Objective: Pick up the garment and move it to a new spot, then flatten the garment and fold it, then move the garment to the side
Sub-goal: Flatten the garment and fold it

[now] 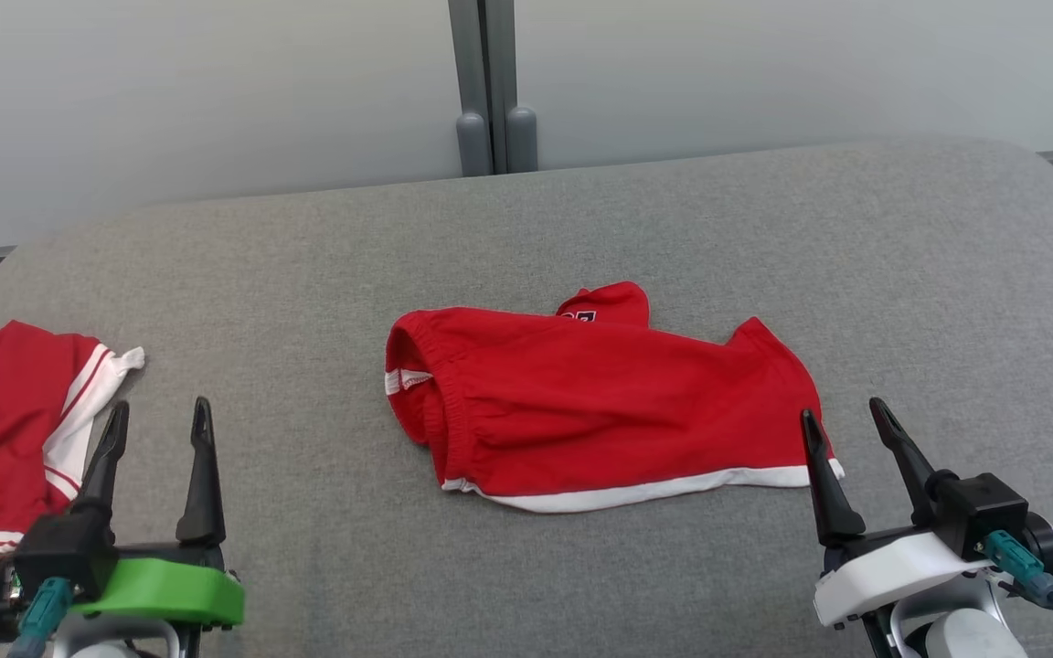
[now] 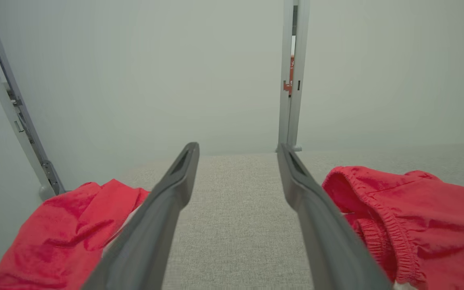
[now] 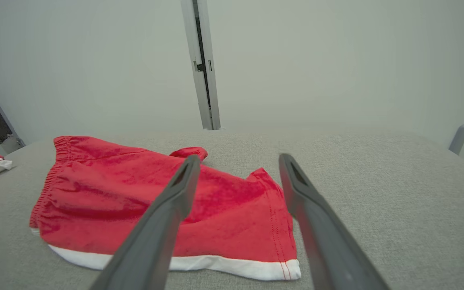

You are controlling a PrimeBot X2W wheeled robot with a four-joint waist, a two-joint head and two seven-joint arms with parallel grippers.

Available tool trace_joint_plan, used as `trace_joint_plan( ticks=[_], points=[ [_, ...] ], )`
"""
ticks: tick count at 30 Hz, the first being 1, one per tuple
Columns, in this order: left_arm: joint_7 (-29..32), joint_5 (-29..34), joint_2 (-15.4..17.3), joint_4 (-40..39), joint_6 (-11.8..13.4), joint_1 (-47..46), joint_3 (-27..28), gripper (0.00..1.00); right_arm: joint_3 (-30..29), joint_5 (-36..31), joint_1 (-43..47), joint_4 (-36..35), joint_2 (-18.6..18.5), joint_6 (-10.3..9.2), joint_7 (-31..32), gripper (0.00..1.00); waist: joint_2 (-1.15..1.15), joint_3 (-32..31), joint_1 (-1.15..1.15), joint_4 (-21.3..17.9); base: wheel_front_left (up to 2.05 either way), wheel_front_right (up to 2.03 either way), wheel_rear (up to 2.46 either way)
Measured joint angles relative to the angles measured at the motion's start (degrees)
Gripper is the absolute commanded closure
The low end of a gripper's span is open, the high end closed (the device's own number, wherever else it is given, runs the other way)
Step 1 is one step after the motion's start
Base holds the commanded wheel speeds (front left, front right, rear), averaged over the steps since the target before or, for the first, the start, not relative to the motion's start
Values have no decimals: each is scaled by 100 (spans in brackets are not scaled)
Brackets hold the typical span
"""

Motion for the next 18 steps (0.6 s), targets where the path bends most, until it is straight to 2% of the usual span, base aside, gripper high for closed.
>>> trace_joint_plan(
  ticks=[4, 10, 18],
  points=[
    [1, 156, -105, -271, 3, 354, 224, 0, 10, -18, 45, -69, -37, 0, 0, 0, 0, -94, 0, 58, 0, 0, 0],
    [1, 242, -197, -372, -145, 712, 204, 0, 41, -26, 130, -89, -87, 0, 0, 0, 0, -183, 0, 115, 0, 0, 0],
    [1, 290, -369, -355, -191, 867, 227, 0, 49, -27, 339, -46, -98, 0, 0, 0, 0, -263, 0, 147, 0, 0, 0]
  ],
)
